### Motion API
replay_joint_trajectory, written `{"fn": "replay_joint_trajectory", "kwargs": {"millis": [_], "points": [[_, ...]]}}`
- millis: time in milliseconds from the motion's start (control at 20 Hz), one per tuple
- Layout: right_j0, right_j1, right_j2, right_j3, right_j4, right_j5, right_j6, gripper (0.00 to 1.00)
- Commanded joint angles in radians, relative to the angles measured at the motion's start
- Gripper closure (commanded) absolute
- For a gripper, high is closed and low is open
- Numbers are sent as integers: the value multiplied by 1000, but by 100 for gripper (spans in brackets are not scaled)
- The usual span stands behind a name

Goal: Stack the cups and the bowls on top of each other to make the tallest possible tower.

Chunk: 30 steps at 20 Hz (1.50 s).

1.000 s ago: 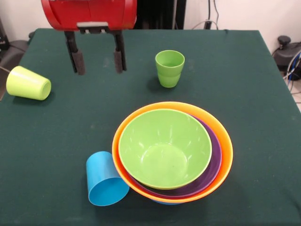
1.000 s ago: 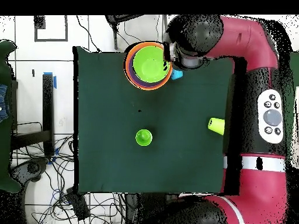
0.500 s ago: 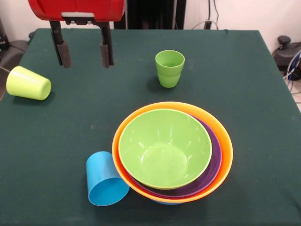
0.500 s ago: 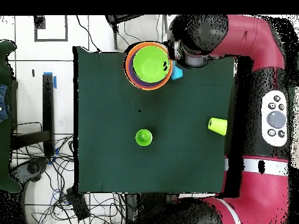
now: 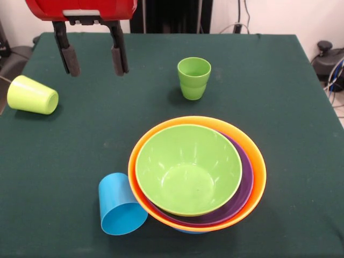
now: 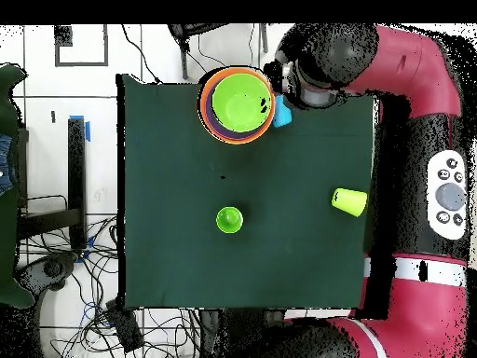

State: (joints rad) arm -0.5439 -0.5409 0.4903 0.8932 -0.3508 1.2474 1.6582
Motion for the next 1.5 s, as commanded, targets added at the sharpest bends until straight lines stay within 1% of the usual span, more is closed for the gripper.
{"fn": "replay_joint_trajectory", "kwargs": {"millis": [50, 150, 250, 350, 400, 500, 700, 800, 850, 1000, 1100, 1200, 1500], "points": [[22, 53, -62, 146, 34, -91, 211, 0], [26, 55, -76, 147, 35, -92, 206, 0], [9, 58, -64, 169, 55, -132, 170, 0], [-5, 70, -56, 177, 76, -134, 147, 0], [-12, 84, -54, 172, 98, -110, 149, 0], [-9, 112, -70, 127, 103, -43, 137, 0], [-69, 153, -26, 140, 144, -97, 13, 0], [-92, 169, -9, 146, 178, -126, 9, 0], [-97, 174, -6, 144, 183, -130, -2, 0], [-108, 203, 8, 107, 170, -124, -95, 0], [-106, 225, 11, 78, 166, -122, -106, 0], [-106, 233, 16, 71, 171, -132, -94, 0], [-94, 225, 32, 63, 161, -114, -123, 0]]}}
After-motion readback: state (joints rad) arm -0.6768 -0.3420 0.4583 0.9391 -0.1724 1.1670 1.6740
